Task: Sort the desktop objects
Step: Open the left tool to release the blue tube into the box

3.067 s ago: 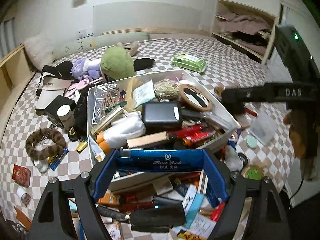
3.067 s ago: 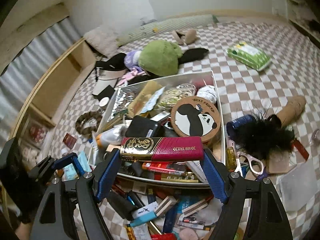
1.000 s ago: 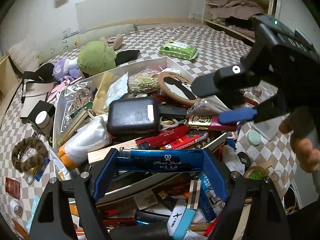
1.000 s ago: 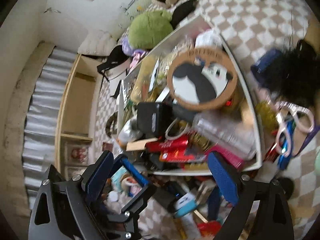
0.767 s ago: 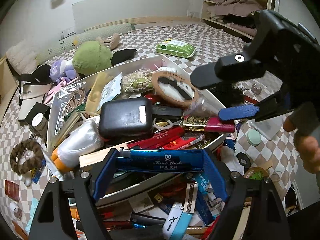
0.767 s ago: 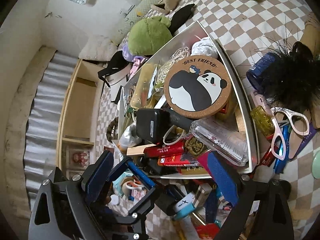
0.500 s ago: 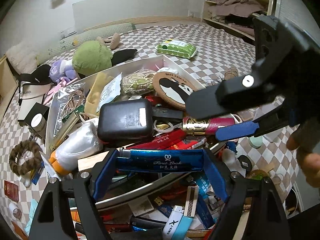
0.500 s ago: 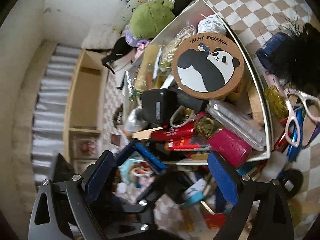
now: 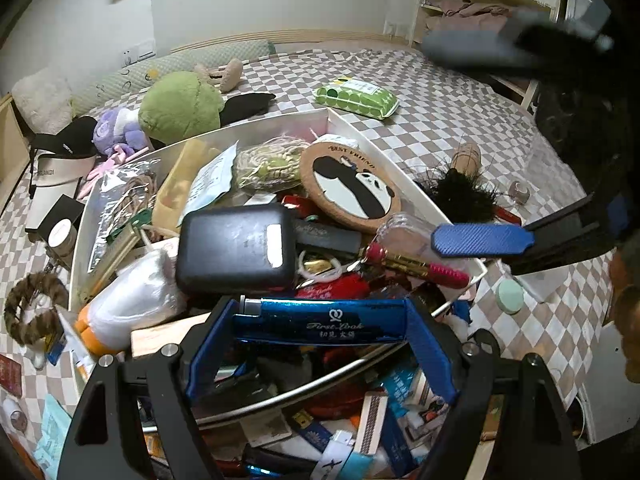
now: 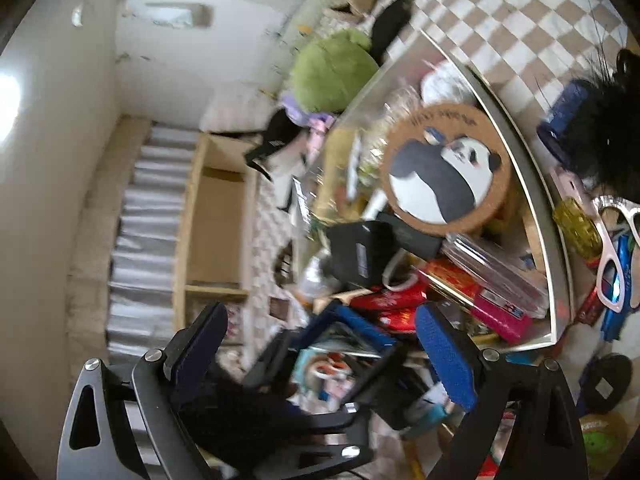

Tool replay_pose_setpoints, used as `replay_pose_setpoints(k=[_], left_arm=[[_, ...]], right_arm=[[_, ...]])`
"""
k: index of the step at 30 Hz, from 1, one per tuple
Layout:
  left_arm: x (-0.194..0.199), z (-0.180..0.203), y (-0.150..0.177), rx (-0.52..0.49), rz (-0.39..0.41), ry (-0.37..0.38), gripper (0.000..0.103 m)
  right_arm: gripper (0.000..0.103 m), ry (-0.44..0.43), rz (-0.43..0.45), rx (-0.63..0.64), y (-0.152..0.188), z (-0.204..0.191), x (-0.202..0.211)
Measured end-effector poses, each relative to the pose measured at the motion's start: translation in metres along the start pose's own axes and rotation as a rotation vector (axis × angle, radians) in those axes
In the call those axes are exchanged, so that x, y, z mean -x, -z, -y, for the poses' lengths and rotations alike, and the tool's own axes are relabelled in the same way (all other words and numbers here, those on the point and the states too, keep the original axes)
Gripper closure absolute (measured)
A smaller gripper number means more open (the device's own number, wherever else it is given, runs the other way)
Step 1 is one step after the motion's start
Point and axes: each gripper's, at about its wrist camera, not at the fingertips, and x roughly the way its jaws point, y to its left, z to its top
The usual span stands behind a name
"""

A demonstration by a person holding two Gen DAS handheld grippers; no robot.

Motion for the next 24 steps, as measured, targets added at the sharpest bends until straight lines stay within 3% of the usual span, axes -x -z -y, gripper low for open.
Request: replay_pose_setpoints(k=[7,11,13,14,24], left_arm=[[-0.005,0.014,-0.006,-0.024,0.013,-0.006,0.02],[-0.009,0.015,-0.006,-0.025,0.015,-0.05,0.019],[-0.009,0.015,-0.006,-0.024,0.022,-0.067,0.008],[-0.008,0.014,-0.006,-0.02,0.028,-0.065,0.007],[0.01,0.008,-0.003,0.002,0.053,-0.059,0.007]], right_arm=[[0.008,0.012,0.032,-0.017,0.003,0.007,0.012],[0.008,0.035,0.029,-0.005,0.005,0.007,0.013],[0.008,0.04,0.03,-0.004,0.005,0.008,0.013],[0.008,0.044,0.031,-0.004,0.004,0.008,0.012],[0.008,0.037,0.056,-0.027,0.003,0.008,0.015]])
